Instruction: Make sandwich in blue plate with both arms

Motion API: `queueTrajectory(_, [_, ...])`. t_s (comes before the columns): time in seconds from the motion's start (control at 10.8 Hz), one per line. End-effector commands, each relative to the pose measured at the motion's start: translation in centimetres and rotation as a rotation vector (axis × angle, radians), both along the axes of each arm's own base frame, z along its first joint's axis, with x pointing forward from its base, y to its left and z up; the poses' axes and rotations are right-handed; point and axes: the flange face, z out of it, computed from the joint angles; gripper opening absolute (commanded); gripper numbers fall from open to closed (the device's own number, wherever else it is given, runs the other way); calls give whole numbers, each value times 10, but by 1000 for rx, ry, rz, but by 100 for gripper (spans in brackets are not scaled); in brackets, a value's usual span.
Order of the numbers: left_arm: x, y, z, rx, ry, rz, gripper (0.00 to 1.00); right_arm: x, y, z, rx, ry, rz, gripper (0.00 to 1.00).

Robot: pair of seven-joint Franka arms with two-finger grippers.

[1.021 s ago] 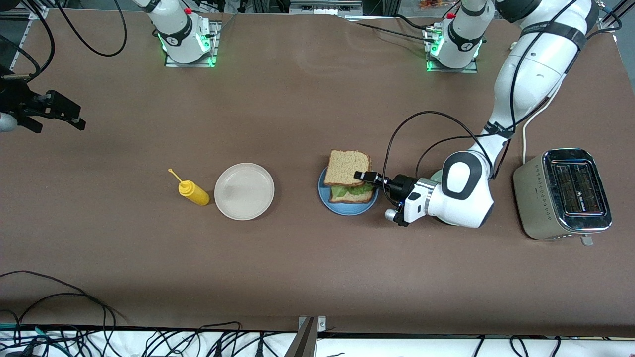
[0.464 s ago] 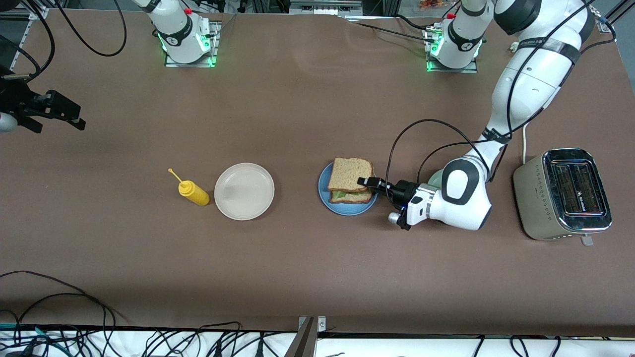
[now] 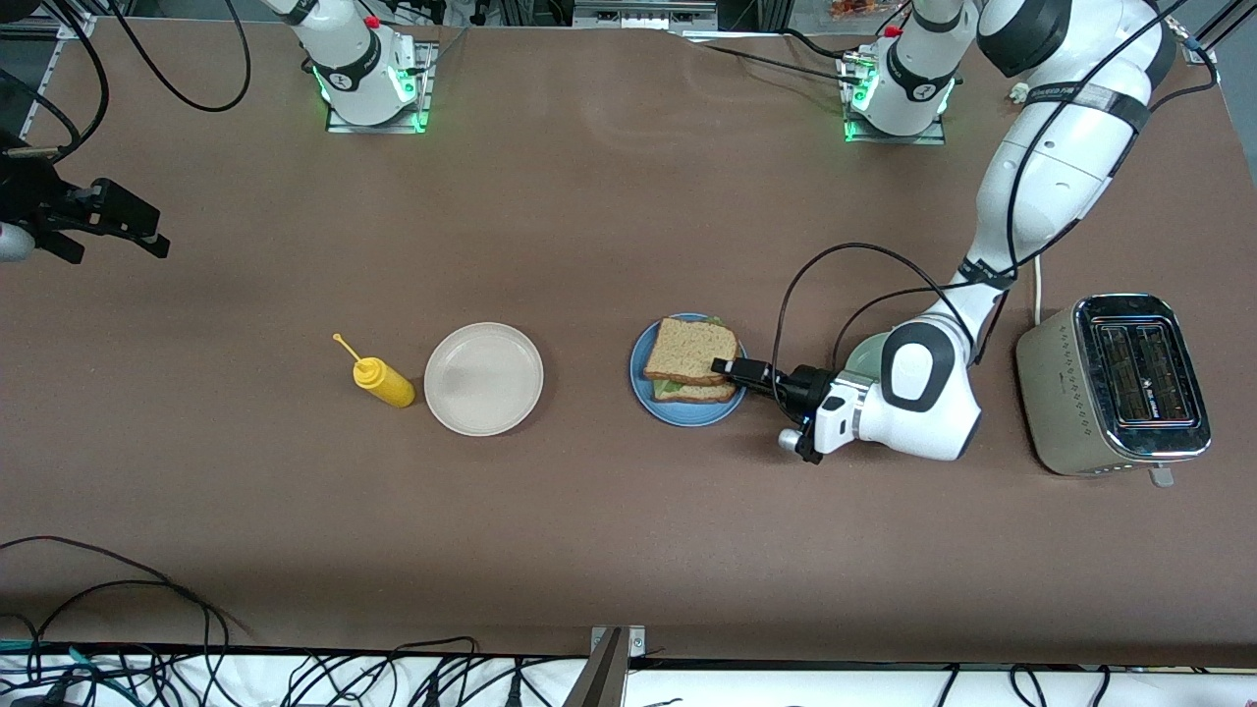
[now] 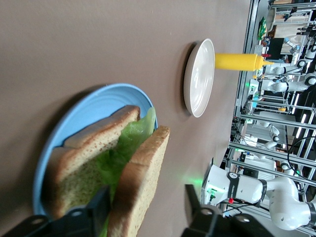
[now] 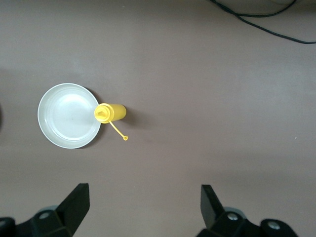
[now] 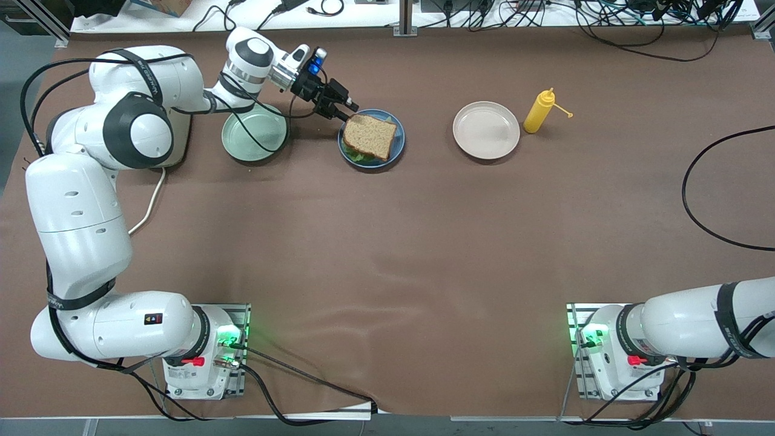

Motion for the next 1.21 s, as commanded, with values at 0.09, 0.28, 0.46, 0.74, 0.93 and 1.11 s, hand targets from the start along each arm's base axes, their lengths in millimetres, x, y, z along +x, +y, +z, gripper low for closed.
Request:
queueTrajectory(0.09, [24,37,43,90,-99,-14,100,0,2,3,17,6,-10,100])
queueTrajectory(0.28, [28,59,81,220,-105,-36,100,0,2,3,16,5,-8,100])
queueTrajectory(0.46, [28,83,129,404,-151,-68,100,0,2,3,17,6,-10,100])
queueTrajectory(0.74, [18,116,201,606,-206,-111,100,1,2,2,16,6,-10,100])
queueTrajectory(0.93, [6,141,257,768,-275,-155,100,1,2,2,16,7,-10,100])
queueTrajectory(1.11, [-11,161,312,828,-315,-132,100,1,2,2,16,7,-8,100])
